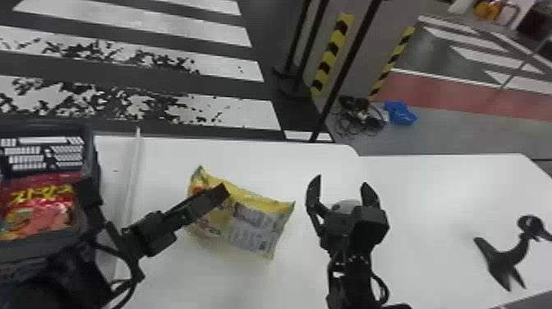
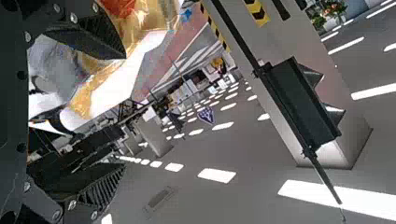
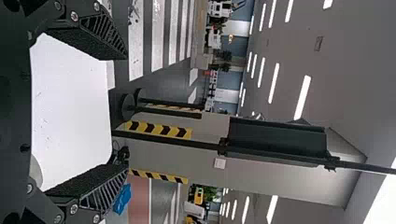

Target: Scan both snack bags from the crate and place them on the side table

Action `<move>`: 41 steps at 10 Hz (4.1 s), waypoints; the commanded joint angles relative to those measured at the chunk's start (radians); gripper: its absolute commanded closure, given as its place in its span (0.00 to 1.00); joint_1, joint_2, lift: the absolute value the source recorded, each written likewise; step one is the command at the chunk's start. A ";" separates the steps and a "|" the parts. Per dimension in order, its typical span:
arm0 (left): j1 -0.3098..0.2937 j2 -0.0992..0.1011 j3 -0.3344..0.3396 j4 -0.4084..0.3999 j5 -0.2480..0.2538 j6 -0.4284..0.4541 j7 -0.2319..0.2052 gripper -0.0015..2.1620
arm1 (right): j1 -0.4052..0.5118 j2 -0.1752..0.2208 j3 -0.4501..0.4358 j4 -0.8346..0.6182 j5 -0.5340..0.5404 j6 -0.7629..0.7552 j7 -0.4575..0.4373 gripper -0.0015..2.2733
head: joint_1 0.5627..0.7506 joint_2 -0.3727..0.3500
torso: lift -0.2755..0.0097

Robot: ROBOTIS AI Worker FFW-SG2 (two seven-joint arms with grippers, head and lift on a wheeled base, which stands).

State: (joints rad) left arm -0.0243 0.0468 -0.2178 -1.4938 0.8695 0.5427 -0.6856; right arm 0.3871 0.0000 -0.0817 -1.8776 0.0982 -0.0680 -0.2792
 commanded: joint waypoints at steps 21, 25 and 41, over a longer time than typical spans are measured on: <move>0.477 0.074 0.440 -0.781 -0.592 0.061 0.258 0.01 | -0.016 0.001 0.142 0.000 -0.020 0.003 0.385 0.09 | 0.70 0.57 | 0.63; 0.489 0.074 0.459 -0.776 -0.593 0.064 0.261 0.01 | -0.070 0.001 0.151 0.017 -0.086 0.074 0.538 0.90 | 0.70 0.69 | 0.63; 0.497 0.105 0.454 -0.747 -0.546 0.064 0.258 0.01 | -0.691 -0.017 0.214 0.770 0.074 0.353 0.664 0.99 | 0.70 0.73 | 0.63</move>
State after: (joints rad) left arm 0.4721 0.1493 0.2361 -2.2411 0.3190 0.6067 -0.4279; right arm -0.2933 -0.0126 0.1339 -1.1232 0.1695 0.2833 0.3866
